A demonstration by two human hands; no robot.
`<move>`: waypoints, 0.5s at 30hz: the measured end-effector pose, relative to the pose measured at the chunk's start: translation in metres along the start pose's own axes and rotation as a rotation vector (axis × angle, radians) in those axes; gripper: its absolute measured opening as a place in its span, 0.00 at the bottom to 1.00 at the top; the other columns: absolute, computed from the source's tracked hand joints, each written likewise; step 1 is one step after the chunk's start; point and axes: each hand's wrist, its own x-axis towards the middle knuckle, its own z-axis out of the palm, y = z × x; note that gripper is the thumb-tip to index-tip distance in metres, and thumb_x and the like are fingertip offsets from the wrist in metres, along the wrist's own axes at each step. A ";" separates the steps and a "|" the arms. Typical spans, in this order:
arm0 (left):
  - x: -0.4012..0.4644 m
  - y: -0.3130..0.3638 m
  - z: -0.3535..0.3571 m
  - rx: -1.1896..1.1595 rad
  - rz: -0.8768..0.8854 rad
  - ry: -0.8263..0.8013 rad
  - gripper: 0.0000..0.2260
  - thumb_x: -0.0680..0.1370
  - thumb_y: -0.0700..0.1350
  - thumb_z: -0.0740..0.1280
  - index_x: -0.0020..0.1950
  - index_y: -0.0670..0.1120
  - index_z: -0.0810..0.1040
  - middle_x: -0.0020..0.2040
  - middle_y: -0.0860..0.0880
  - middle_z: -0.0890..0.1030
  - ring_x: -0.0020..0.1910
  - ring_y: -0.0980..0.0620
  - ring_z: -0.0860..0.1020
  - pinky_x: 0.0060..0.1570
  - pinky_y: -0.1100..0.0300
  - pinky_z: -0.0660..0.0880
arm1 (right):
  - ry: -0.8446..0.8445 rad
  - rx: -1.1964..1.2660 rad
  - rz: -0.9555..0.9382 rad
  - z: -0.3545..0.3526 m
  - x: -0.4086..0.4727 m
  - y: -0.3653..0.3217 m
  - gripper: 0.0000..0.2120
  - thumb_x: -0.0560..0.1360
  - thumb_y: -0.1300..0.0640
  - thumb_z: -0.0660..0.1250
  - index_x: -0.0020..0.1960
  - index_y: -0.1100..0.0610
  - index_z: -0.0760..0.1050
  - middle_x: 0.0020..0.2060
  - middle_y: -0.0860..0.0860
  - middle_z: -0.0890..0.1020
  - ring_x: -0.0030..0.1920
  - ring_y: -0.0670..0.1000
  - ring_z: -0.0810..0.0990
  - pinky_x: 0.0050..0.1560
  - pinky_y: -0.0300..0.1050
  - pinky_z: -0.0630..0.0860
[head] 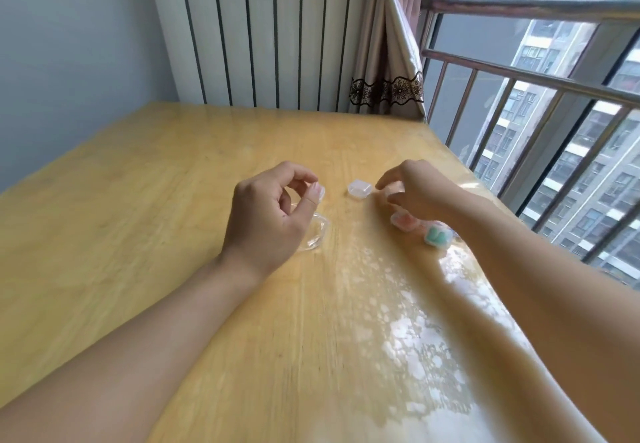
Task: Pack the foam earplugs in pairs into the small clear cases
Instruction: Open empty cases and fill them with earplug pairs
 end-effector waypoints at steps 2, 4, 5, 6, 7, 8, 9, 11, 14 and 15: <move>-0.001 0.002 0.003 -0.016 0.001 -0.022 0.04 0.75 0.43 0.75 0.49 0.48 0.83 0.37 0.56 0.82 0.28 0.51 0.76 0.33 0.69 0.71 | 0.184 0.125 -0.044 -0.009 -0.020 -0.017 0.14 0.78 0.59 0.71 0.63 0.53 0.82 0.59 0.54 0.85 0.56 0.56 0.84 0.55 0.48 0.79; -0.004 0.005 0.004 -0.074 -0.058 -0.066 0.11 0.72 0.44 0.77 0.54 0.48 0.83 0.42 0.55 0.83 0.31 0.54 0.80 0.34 0.70 0.74 | 0.263 0.519 -0.058 -0.018 -0.050 -0.041 0.12 0.77 0.56 0.73 0.60 0.54 0.83 0.53 0.52 0.87 0.50 0.52 0.87 0.52 0.51 0.83; -0.006 0.007 0.004 -0.107 -0.099 -0.098 0.15 0.71 0.45 0.78 0.57 0.49 0.83 0.44 0.55 0.84 0.33 0.57 0.82 0.34 0.70 0.76 | 0.227 0.730 -0.069 -0.021 -0.067 -0.054 0.12 0.76 0.56 0.75 0.59 0.54 0.84 0.50 0.51 0.88 0.47 0.51 0.88 0.51 0.55 0.84; -0.008 0.010 0.004 -0.138 -0.131 -0.135 0.18 0.70 0.44 0.79 0.59 0.49 0.83 0.46 0.55 0.84 0.35 0.59 0.83 0.35 0.69 0.77 | 0.170 0.885 -0.072 -0.021 -0.081 -0.063 0.11 0.75 0.56 0.76 0.57 0.55 0.84 0.47 0.51 0.88 0.45 0.52 0.88 0.51 0.56 0.85; -0.010 0.014 0.005 -0.169 -0.149 -0.174 0.19 0.69 0.44 0.80 0.59 0.49 0.83 0.48 0.55 0.85 0.37 0.60 0.85 0.34 0.68 0.78 | 0.119 0.992 -0.065 -0.020 -0.094 -0.069 0.11 0.74 0.58 0.76 0.56 0.56 0.84 0.45 0.53 0.88 0.45 0.53 0.89 0.51 0.56 0.85; -0.012 0.018 0.006 -0.203 -0.160 -0.202 0.18 0.69 0.42 0.80 0.58 0.49 0.84 0.47 0.55 0.86 0.38 0.59 0.85 0.34 0.67 0.79 | 0.079 1.082 -0.053 -0.016 -0.102 -0.072 0.11 0.74 0.60 0.77 0.55 0.58 0.84 0.45 0.55 0.88 0.45 0.55 0.89 0.52 0.55 0.85; -0.014 0.020 0.006 -0.237 -0.178 -0.221 0.17 0.69 0.41 0.80 0.56 0.50 0.85 0.46 0.56 0.86 0.38 0.59 0.86 0.34 0.66 0.79 | 0.053 1.173 -0.031 -0.011 -0.106 -0.073 0.11 0.73 0.63 0.77 0.55 0.60 0.84 0.45 0.58 0.88 0.46 0.56 0.88 0.53 0.54 0.85; -0.016 0.026 0.008 -0.271 -0.218 -0.250 0.13 0.69 0.39 0.80 0.50 0.52 0.86 0.40 0.58 0.87 0.36 0.60 0.85 0.35 0.69 0.78 | 0.030 1.339 0.037 -0.004 -0.107 -0.069 0.13 0.72 0.65 0.76 0.56 0.63 0.83 0.47 0.61 0.88 0.46 0.57 0.88 0.53 0.50 0.84; -0.018 0.030 0.007 -0.279 -0.267 -0.287 0.11 0.69 0.40 0.80 0.46 0.55 0.87 0.41 0.58 0.87 0.37 0.58 0.86 0.39 0.66 0.81 | 0.010 1.381 0.069 0.000 -0.105 -0.068 0.16 0.72 0.63 0.77 0.59 0.63 0.82 0.49 0.59 0.88 0.48 0.54 0.88 0.53 0.46 0.84; -0.018 0.030 0.008 -0.281 -0.293 -0.282 0.10 0.69 0.40 0.80 0.45 0.54 0.87 0.41 0.56 0.88 0.37 0.58 0.86 0.40 0.63 0.82 | -0.014 1.397 0.064 0.001 -0.105 -0.067 0.16 0.73 0.62 0.76 0.60 0.63 0.82 0.49 0.59 0.88 0.49 0.54 0.88 0.54 0.46 0.84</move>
